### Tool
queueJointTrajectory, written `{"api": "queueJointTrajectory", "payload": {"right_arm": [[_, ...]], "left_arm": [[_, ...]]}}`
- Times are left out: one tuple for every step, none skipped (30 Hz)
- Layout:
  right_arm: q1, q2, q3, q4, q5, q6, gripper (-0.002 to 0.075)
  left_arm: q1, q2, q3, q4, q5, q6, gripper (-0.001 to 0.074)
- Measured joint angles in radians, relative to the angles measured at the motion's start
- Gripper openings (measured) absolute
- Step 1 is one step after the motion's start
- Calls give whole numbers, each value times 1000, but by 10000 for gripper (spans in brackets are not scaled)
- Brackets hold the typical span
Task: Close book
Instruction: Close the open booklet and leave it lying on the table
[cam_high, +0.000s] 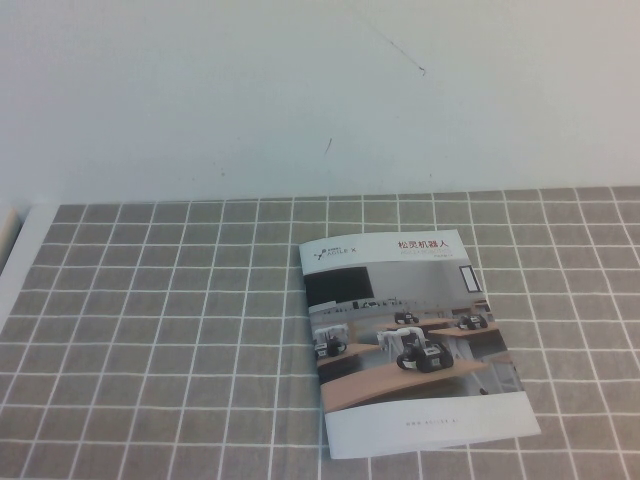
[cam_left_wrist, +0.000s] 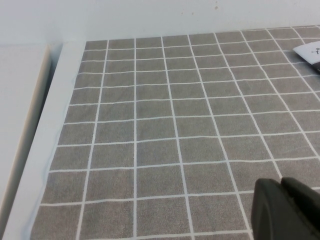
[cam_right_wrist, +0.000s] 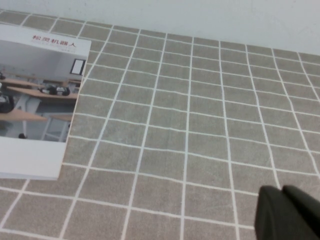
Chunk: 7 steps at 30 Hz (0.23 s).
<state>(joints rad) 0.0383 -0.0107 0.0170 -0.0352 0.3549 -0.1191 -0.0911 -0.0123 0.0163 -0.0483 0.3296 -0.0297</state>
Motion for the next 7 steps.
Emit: {"api": "queueJointTrajectory", "payload": {"right_arm": [[0,0,0,0,0,1,-3],[0,0,0,0,0,1,-3],[0,0,0,0,-2,1,-3],[0,0,0,0,-2,1,-3],[0,0,0,0,-2,1,-3],[0,0,0,0,-2,1,-3],[0,0,2,0,-2,1,-3]], "left_arm": [[0,0,0,0,0,-3,-4],[0,0,0,0,0,-3,-4],[0,0,0,0,0,-5,-4],[0,0,0,0,0,-5,-4],[0,0,0,0,0,-5,-4],[0,0,0,0,0,-5,-4],[0,0,0,0,0,-5,-4]]}}
